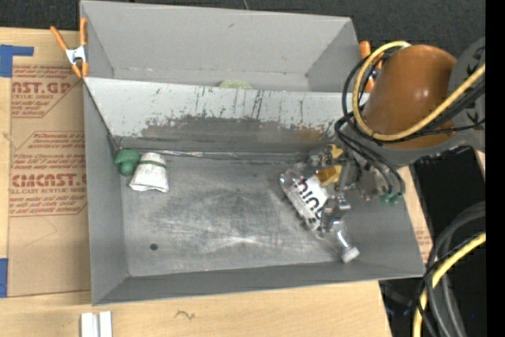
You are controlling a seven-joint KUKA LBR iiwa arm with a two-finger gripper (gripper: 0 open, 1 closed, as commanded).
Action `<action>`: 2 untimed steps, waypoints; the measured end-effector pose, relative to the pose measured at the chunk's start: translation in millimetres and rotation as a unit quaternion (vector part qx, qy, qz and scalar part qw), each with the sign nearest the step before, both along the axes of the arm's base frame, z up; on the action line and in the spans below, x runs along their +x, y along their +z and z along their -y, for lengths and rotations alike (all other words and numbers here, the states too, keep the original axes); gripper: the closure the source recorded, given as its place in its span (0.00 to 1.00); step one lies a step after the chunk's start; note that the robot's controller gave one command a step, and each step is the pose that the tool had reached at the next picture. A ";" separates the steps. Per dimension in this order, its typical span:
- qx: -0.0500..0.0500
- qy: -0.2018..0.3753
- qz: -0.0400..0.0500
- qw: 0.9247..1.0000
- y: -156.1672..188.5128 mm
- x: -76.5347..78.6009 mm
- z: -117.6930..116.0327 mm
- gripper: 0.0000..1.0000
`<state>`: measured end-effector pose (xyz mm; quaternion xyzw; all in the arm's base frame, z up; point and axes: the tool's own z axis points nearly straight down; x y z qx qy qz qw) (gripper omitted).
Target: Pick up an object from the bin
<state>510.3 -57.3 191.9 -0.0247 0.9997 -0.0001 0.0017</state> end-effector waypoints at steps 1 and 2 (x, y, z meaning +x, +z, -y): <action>0.000 0.021 -0.002 1.000 -4.7 -10.7 1.7 0.00; 0.001 -0.044 -0.001 0.999 -0.7 3.2 9.8 0.00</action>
Offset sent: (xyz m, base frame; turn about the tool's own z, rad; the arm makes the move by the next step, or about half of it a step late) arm 0.0189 -0.0200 0.0039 0.2833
